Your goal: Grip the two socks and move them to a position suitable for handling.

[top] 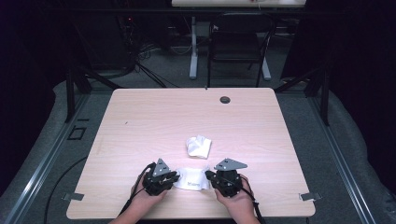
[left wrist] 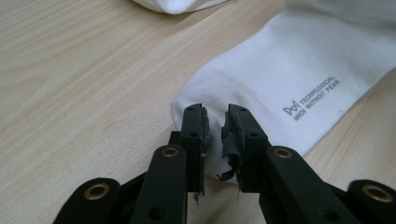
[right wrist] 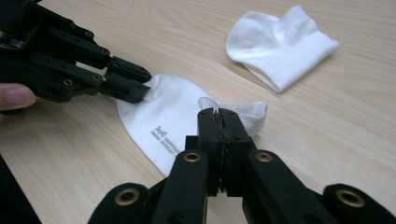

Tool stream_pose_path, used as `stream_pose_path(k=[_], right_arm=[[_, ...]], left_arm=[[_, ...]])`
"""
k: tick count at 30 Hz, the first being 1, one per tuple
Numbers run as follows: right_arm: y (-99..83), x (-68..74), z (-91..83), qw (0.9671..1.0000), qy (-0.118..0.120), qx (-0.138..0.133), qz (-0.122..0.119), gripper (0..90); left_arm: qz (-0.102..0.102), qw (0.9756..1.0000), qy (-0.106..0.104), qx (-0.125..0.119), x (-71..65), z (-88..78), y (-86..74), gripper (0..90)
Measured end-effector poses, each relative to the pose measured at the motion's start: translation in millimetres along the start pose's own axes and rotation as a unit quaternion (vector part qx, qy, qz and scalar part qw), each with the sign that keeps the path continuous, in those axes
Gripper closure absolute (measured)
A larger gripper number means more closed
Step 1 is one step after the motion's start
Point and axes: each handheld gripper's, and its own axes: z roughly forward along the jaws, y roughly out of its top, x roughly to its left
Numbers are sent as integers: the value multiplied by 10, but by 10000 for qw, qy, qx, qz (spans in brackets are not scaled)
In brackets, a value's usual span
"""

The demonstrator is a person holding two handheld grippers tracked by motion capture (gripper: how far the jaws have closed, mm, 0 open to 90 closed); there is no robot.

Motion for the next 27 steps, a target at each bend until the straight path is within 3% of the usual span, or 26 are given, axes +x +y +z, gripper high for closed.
stream_pose_path(k=[6,16,20,21,27], right_arm=[[-100,-70,-30,9997,-98,180,89,891],[-222,-175,-35,9974,-74,638,316,890],[-256,-173,-45,9968,-99,729,315,883],[-270,-174,-62,9964,-211,775,257,859],[-283,-249,-143,9967,-352,593,431,837]], left_arm=[[-126,9999,-83,82,-4,-35,-11,811],[-124,9997,-150,166,-14,-80,-34,846],[-131,9995,-190,218,-20,-104,-44,855],[-137,9994,-171,254,-18,-123,-52,856],[-245,9990,-171,321,5,-171,-78,856]])
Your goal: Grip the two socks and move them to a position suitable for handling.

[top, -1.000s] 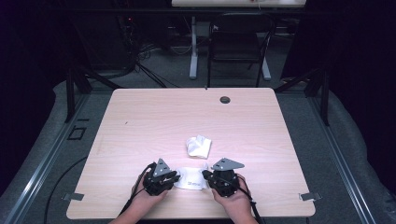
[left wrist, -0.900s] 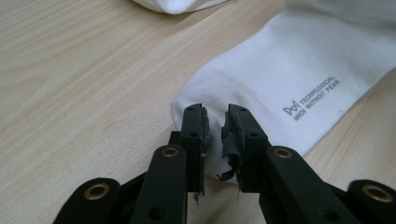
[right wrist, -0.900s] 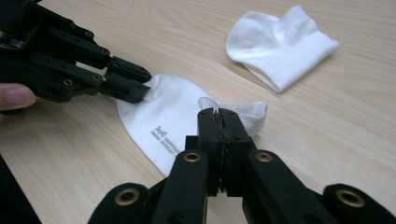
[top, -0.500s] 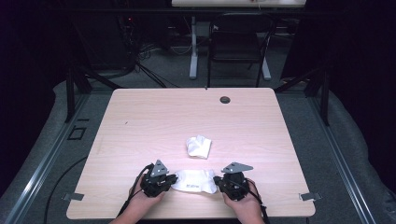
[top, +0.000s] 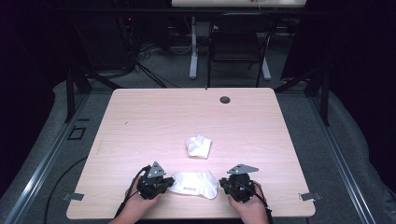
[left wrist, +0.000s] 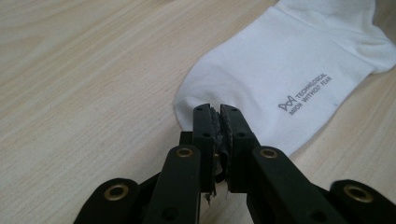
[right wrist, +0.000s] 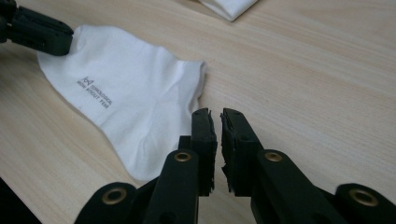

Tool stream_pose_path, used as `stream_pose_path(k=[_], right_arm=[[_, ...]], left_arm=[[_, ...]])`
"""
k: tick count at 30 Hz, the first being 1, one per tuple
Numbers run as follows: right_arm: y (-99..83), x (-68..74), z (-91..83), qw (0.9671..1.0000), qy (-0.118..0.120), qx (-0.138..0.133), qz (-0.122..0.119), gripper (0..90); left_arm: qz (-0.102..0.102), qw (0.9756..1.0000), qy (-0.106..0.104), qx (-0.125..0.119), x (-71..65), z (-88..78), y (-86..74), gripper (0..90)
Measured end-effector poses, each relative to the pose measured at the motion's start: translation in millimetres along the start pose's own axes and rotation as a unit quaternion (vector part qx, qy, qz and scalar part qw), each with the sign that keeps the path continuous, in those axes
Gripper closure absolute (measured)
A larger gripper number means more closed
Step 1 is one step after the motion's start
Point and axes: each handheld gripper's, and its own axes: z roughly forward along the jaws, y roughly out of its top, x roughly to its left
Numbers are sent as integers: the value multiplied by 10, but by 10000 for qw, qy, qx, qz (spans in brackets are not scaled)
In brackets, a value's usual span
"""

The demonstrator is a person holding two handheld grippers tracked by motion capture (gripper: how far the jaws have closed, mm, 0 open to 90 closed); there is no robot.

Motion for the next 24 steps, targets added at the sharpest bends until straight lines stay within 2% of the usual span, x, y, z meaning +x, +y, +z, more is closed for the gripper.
stream_pose_path(k=[3,4,10,14,16,18,20,21,24], right_arm=[[4,-11,-18,9999,14,-107,71,845],[12,-6,-22,9998,-41,-174,-7,848],[17,33,-1,9997,-20,-200,-126,842],[15,57,9,9996,-32,-198,-174,832],[22,46,2,9996,-27,-187,-214,827],[29,44,0,9996,-14,-212,-160,824],[54,34,5,9994,-8,-295,-171,809],[54,34,5,9994,-8,-295,-171,809],[122,34,15,9991,-9,-377,-178,799]], left_arm=[[9,10000,-7,33,-3,-17,-10,855],[12,10000,-27,60,-7,-34,-21,855],[-39,10000,-27,87,-35,-61,-47,854],[6,9999,-30,157,-74,-87,-59,836],[-41,9998,-97,173,-90,-103,-59,821],[-36,9999,-113,124,-92,-126,-47,799],[-124,9998,-104,-84,-66,-176,-14,746],[-124,9998,-104,-84,-66,-176,-14,738],[-164,9996,-29,-227,23,-215,6,712]])
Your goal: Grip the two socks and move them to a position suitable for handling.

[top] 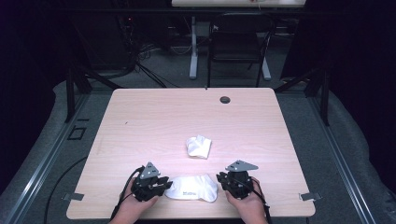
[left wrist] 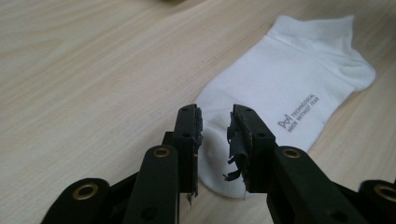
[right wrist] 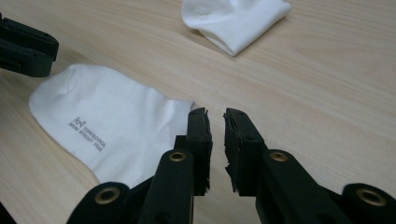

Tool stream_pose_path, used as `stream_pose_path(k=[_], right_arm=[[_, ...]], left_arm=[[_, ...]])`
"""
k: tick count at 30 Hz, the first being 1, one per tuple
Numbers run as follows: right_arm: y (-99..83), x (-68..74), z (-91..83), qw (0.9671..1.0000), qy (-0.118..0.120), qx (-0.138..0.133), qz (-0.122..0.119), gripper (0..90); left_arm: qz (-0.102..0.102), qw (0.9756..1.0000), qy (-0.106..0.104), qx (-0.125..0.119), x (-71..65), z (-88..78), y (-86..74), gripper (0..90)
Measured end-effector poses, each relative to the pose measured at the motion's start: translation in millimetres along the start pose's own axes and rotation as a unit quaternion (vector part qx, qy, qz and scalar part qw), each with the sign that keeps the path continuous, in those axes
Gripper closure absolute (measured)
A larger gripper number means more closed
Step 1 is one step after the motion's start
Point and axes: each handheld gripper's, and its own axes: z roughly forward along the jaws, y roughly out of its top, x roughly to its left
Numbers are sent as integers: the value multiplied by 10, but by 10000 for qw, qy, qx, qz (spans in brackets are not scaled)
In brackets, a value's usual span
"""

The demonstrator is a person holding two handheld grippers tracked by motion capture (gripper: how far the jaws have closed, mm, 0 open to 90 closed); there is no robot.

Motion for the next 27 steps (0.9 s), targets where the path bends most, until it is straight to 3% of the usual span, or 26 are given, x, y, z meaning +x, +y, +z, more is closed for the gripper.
stream_pose_path(k=[7,12,16,27], right_arm=[[192,39,119,9998,54,-99,-167,774],[362,81,283,9994,21,-77,-329,751],[471,97,418,9988,0,-48,-486,717],[749,198,871,9982,-115,155,-562,674]], left_arm=[[-213,9994,200,-200,178,-12,13,623],[-251,9989,293,-273,288,-20,19,580],[-305,9983,353,-336,338,-36,21,567],[-379,9979,368,-378,386,-51,21,561]])
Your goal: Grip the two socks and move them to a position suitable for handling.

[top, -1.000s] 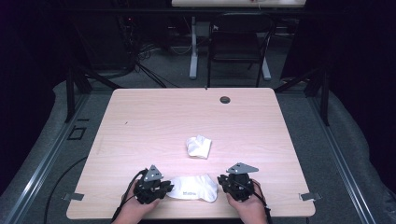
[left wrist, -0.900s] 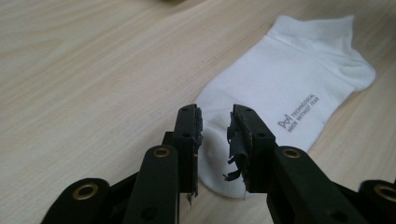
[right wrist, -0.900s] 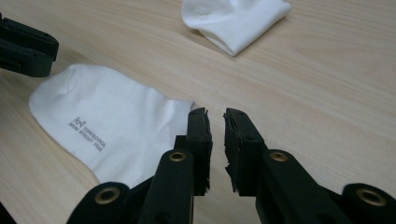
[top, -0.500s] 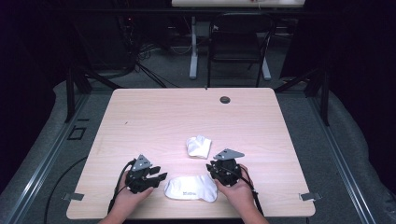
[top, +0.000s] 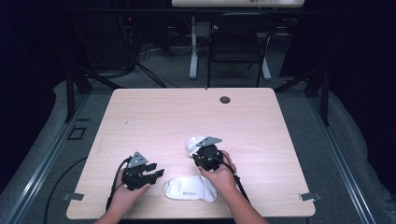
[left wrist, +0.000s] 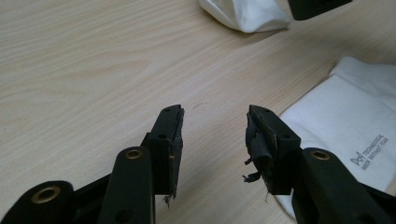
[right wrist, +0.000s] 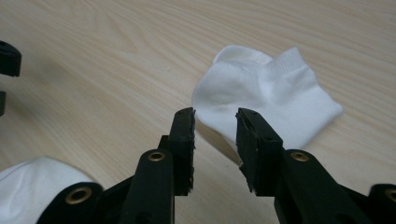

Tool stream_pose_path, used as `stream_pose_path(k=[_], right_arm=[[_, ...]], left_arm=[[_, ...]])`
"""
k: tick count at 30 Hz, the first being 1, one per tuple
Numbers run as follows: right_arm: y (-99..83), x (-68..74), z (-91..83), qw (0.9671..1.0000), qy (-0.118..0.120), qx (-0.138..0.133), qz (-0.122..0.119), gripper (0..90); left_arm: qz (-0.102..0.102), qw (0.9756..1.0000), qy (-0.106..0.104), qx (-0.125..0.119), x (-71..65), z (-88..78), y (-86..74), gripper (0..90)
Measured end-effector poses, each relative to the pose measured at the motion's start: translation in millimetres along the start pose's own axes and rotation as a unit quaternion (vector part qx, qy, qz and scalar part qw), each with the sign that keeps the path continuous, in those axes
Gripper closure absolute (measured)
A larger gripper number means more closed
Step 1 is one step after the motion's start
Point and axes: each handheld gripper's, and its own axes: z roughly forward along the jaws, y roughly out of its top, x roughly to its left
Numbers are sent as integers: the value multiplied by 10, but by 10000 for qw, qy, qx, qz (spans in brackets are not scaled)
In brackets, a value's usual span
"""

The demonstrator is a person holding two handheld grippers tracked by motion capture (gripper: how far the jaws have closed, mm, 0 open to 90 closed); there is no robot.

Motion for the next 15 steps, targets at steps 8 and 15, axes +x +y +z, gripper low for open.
stream_pose_path(k=[8,15], right_arm=[[88,-29,256,9995,-315,-6,1,715],[62,-143,361,9979,-482,333,282,817]], left_arm=[[-13,10000,-26,11,6,12,0,561],[-13,10000,-23,-2,21,7,0,561]])
